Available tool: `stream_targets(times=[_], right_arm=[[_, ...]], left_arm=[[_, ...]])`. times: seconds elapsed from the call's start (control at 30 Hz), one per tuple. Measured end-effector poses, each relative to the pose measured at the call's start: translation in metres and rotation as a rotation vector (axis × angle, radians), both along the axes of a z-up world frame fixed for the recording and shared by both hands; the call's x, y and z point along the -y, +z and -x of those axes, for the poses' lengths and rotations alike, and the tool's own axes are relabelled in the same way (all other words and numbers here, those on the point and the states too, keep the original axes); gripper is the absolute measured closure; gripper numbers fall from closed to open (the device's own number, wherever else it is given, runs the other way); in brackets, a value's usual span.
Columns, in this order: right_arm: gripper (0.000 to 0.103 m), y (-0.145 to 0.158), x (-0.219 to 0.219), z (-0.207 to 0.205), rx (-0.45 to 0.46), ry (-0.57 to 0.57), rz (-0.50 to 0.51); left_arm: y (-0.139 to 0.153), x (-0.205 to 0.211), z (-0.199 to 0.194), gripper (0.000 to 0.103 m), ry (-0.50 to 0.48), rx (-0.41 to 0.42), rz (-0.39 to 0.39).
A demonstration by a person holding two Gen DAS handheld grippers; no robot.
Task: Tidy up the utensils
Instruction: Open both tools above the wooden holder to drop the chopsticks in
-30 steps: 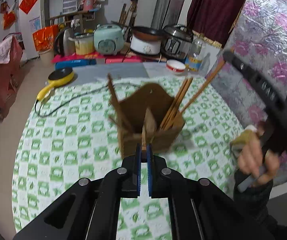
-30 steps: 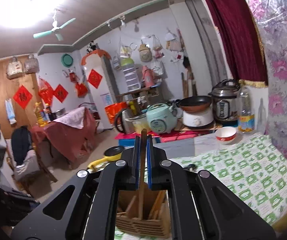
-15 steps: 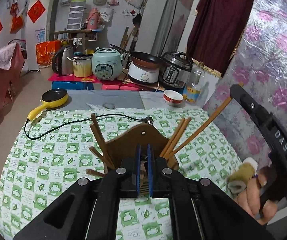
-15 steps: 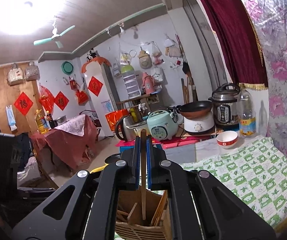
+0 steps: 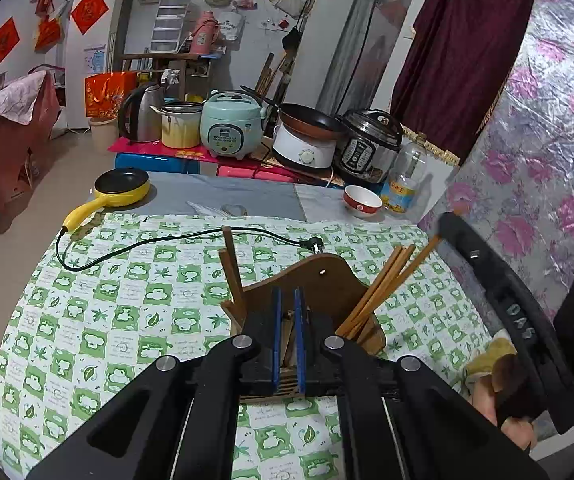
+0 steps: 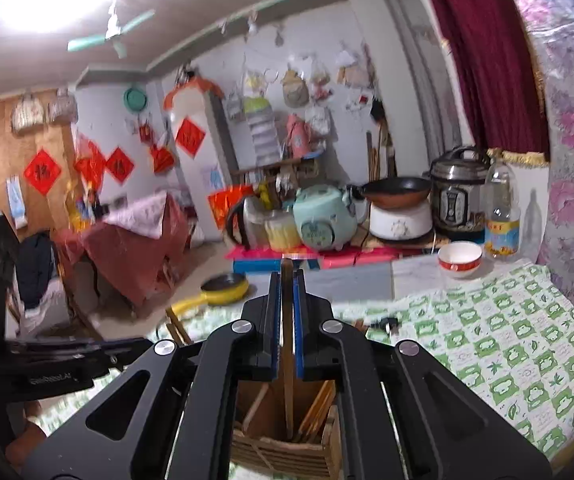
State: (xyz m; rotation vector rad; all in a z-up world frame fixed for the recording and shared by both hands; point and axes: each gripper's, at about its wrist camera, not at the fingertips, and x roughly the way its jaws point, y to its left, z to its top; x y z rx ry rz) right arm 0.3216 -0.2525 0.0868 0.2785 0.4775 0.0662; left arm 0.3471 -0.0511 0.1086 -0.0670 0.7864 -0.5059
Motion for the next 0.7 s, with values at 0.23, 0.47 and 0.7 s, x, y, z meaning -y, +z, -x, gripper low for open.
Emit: stream_targets(times=[0.23,0.47,0.7], right_arm=[[0.057,-0.002,0.008,0.004,-0.021,-0.037,-0.002],[0.043,0.004,0.01,0.012,0.0,-0.068,0.016],[0.023,0.003,0.003,0.012,-0.007,-0.101,0.066]], left_arm=[[-0.001,-0.004,0.002,0.044,0.065,0.026,-0.004],[0.008,-0.023,0.001,0.022,0.138,0.049,0.038],[0.003,-0.035,-0.009,0.01,0.214,0.032,0.037]])
